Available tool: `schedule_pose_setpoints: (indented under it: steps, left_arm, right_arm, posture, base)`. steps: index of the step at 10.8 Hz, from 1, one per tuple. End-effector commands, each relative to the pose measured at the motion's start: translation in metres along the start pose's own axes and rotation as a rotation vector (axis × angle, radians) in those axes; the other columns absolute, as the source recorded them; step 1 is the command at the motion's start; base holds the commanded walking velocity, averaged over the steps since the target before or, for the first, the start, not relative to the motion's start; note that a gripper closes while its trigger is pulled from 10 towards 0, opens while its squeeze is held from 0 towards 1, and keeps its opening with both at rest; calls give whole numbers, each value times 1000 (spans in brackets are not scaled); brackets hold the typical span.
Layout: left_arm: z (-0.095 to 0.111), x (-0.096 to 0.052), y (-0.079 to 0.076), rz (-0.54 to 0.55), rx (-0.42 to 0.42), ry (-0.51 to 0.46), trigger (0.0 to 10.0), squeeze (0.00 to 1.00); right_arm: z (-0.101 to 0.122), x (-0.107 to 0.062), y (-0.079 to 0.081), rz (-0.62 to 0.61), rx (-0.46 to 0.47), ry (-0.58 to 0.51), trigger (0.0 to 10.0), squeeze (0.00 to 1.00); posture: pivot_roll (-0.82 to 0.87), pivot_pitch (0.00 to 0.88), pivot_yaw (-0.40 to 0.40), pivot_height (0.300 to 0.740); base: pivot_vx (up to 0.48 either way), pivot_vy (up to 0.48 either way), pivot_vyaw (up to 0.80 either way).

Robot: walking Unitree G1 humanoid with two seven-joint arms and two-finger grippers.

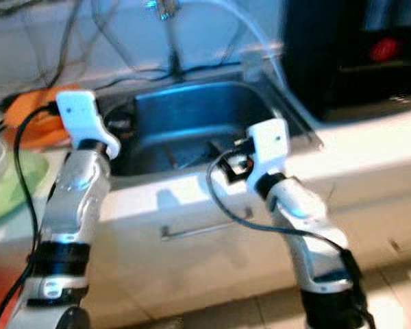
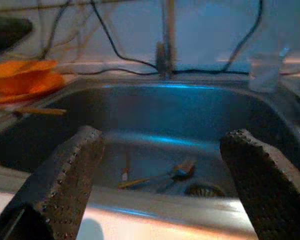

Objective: Kitchen organization

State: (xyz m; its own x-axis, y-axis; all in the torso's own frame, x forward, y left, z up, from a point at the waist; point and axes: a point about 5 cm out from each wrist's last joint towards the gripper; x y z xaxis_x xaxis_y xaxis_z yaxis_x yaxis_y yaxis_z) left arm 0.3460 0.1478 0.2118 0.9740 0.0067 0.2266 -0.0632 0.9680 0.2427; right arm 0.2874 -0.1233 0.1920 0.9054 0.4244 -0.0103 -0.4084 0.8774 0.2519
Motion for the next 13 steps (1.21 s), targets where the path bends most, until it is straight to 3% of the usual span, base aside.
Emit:
schedule_pose_setpoints:
  steps: [1, 3, 9, 13]
  left_arm:
    - [-6, -2, 12, 42, 20, 18, 10000, 0]
    - [-6, -2, 9, 37, 22, 24, 10000, 0]
    - [-5, 2, 8, 45, 22, 33, 10000, 0]
    - [-17, 22, 28, 72, 78, 129, 10000, 0]
  right_arm:
    - [1, 4, 8, 30, -6, -1, 10000, 0]
    - [2, 3, 7, 27, -12, -7, 10000, 0]
    - [2, 3, 7, 31, -17, -18, 10000, 0]
    - [4, 3, 7, 31, -9, -22, 10000, 0]
  posture:
    - [-82, 0, 116, 740]
    - [-82, 0, 117, 740]
    - [-84, 0, 118, 740]
    - [-87, 0, 116, 740]
  base:
    - [0, 0, 0]
    - [0, 0, 0]
    - [0, 0, 800]
    - [0, 0, 725]
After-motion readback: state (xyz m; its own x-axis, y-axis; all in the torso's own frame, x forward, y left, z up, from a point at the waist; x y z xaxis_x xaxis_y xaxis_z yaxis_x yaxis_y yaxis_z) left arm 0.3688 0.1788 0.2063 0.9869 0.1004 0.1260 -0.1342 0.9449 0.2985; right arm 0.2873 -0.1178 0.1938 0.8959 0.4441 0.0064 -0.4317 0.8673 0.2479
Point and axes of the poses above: a point about 5 cm out from each wrist's last joint towards the gripper, its own x axis pointing out of the wrist towards the gripper, its own z axis along the axis of the wrist's last joint, y = z × x, and after that the axes turned 15 degrees about x, right-handed
